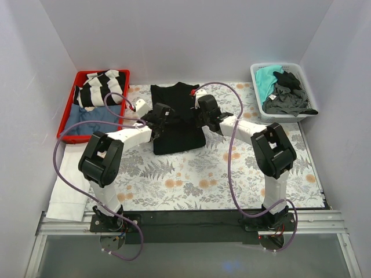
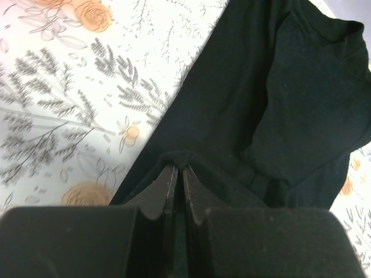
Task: Fold and stack the t-shirts
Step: Fold the folded rectangular tshirt in 1/3 of the way
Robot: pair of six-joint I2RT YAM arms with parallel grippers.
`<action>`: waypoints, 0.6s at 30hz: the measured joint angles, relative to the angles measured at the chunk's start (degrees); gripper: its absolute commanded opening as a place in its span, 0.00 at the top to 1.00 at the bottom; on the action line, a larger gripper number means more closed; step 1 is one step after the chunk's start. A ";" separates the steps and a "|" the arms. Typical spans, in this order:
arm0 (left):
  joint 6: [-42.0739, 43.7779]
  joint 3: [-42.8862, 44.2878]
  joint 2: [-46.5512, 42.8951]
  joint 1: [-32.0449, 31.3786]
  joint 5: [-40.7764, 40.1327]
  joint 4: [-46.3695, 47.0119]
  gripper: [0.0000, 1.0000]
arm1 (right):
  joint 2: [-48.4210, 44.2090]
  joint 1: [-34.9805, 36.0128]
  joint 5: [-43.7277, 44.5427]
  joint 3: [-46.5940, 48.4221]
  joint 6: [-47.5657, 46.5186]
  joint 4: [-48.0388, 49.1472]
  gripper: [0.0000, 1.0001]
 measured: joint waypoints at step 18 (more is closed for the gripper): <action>7.52 13.57 4.39 3.80 3.19 1.22 0.48 | 7.21 -5.33 -1.75 18.91 -0.35 -5.86 0.56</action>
